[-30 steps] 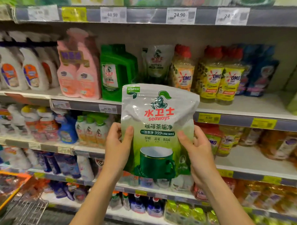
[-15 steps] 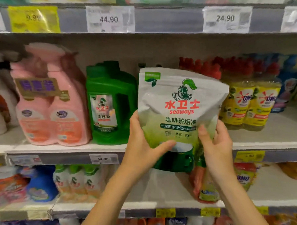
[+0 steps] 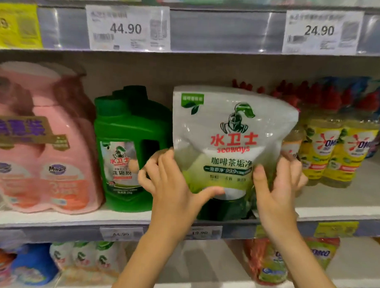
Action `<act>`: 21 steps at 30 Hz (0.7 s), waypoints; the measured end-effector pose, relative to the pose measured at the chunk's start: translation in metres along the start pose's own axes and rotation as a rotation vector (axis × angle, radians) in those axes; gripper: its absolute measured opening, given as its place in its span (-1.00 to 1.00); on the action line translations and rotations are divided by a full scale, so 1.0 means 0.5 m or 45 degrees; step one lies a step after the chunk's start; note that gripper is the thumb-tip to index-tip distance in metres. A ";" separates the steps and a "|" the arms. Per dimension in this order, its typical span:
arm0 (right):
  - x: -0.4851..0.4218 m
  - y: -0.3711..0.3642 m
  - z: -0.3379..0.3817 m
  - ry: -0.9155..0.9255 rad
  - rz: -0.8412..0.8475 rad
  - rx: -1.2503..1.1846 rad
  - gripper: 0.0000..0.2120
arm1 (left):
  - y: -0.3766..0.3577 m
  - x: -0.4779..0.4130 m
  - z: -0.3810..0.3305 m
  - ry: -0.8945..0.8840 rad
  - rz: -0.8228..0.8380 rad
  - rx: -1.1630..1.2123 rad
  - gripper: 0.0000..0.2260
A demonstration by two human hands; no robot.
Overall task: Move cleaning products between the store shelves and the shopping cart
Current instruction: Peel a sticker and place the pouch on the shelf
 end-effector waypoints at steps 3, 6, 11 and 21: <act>0.006 -0.007 -0.017 0.080 0.037 0.193 -0.69 | -0.027 0.013 0.021 0.041 0.020 -0.185 -0.14; 0.014 -0.015 -0.022 0.086 0.123 0.236 -0.25 | -0.046 0.016 0.046 0.121 0.098 -0.359 -0.15; 0.033 0.003 0.008 0.238 -0.087 0.289 0.00 | -0.043 0.028 0.039 0.158 0.045 -0.331 0.02; 0.117 -0.062 0.034 0.637 0.248 0.294 -0.90 | -0.105 0.107 -0.022 -0.216 0.548 0.033 -0.87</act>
Point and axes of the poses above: each hand's wrist, its own x-axis away from the middle knuckle, its own y-axis out of the back of the hand, z = x × y, the point moved 9 cm from there along -x, towards the middle knuckle, and after that the axes turned 6 degrees about x, right-handed, at the moved point
